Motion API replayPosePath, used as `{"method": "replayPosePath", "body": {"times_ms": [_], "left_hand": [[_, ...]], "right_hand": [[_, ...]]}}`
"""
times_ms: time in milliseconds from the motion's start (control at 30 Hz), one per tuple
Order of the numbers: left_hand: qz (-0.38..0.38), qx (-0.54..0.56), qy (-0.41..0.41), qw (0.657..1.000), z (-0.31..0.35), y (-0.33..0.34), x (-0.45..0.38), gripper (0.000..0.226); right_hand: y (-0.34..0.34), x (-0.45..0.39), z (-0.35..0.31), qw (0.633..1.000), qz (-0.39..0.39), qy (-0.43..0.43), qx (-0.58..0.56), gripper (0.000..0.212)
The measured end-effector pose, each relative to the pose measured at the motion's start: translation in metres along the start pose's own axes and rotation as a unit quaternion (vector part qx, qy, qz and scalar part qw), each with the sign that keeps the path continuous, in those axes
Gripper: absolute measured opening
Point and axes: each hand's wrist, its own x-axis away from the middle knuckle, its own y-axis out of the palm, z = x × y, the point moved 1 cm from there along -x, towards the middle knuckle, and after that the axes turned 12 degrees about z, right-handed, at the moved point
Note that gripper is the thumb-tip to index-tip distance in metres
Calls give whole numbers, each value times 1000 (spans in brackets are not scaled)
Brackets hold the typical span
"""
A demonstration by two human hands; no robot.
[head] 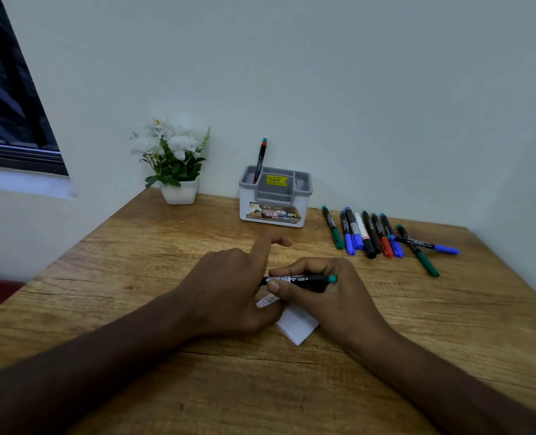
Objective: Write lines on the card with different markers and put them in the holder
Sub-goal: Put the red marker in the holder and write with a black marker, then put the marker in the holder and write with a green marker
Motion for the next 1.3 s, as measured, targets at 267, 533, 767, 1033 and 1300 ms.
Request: {"method": "replayPosePath", "body": {"times_ms": [267,533,767,1033,1300], "left_hand": [[4,25,17,1000,1,2,-3,65],[69,355,-154,919,-55,-14,-42,28],[134,327,-197,914,-37,-14,-166,27],[187,130,-176,958,-36,13,-218,32],[147,9,-232,961,-37,29,-220,27]], "right_hand": [[-1,-2,1,998,14,28,-47,19],[-1,-3,7,998,30,54,-27,31],[-2,-3,8,998,15,51,-21,21],[-5,-5,9,998,-5,48,-33,17],[-5,-5,11,999,-6,38,-21,16]]}}
